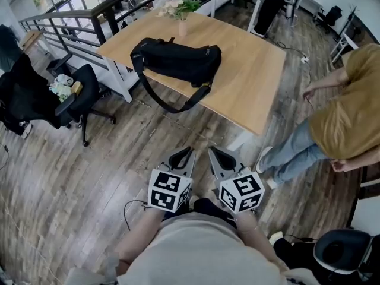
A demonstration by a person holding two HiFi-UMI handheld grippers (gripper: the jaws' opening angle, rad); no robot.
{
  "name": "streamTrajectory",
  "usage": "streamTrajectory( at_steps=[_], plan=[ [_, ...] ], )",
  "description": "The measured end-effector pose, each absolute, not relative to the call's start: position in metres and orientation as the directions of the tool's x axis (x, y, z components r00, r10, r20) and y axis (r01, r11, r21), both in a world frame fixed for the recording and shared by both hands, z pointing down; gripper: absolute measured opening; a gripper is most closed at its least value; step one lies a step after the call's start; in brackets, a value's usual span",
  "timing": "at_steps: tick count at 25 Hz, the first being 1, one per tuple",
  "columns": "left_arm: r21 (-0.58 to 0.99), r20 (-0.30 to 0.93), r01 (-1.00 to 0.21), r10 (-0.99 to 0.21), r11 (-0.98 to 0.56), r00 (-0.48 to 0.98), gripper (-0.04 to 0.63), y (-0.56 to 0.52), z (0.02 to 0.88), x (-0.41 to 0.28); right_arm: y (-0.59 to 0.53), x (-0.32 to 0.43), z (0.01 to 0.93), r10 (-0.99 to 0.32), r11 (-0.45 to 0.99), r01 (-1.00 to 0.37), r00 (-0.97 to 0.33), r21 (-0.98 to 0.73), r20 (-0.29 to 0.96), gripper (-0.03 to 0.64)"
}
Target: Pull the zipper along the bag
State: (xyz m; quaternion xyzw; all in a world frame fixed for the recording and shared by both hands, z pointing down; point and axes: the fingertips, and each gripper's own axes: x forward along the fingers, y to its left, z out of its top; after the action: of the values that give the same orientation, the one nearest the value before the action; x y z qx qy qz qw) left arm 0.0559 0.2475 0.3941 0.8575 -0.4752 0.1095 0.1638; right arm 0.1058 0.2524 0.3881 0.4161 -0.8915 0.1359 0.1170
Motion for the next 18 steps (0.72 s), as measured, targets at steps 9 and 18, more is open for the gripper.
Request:
streamTrajectory(
  at_steps=[9,18],
  plan=[
    [0.156,0.324,-0.87,-0.808,-0.467,0.492,0.034,0.236,0.387,0.06,0.241,0.134,0.38,-0.737,0.602,-0.787,-0.613,-0.134,0.286,0.043],
    [0.169,0.307,-0.885,-0.83,-0.434,0.466,0.094,0.231,0.377,0.075,0.235,0.151,0.381,-0.723,0.618,-0.774,-0.628,-0.137,0.289,0.069]
  ],
)
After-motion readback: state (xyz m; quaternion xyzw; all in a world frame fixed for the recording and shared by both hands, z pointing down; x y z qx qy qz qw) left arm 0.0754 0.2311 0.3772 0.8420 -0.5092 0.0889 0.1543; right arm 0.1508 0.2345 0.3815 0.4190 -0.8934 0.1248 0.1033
